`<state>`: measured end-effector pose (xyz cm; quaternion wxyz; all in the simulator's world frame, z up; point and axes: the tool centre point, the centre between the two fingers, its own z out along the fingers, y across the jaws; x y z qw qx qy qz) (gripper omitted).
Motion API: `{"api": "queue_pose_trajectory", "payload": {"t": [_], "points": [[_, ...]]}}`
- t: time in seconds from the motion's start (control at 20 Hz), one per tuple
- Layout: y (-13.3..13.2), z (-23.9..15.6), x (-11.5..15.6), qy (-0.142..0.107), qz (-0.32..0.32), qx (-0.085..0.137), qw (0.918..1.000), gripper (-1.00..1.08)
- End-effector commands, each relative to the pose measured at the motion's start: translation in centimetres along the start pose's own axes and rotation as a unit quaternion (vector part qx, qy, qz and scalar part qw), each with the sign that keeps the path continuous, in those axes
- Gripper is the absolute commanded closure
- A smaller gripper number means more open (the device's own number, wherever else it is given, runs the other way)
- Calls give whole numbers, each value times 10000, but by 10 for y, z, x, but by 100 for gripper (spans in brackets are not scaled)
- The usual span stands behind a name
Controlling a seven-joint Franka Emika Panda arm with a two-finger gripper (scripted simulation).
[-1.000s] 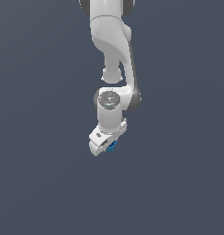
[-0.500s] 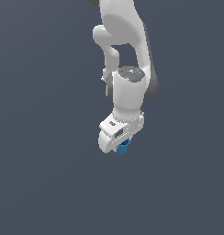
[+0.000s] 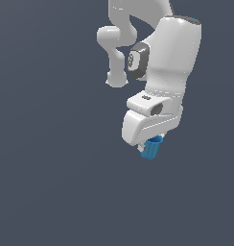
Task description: Pick up the object and move it to a goal position.
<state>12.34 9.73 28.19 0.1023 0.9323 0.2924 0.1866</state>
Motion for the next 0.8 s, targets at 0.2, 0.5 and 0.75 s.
{"api": "queue_pose_trajectory", "payload": {"t": [0.2,0.5,0.75], "points": [[3,-48,38,267,199,-383,9987,108],[3,-72,56,391,290,-577,9971,108],[3,-77,61,415,307,-624,9967,108]]}}
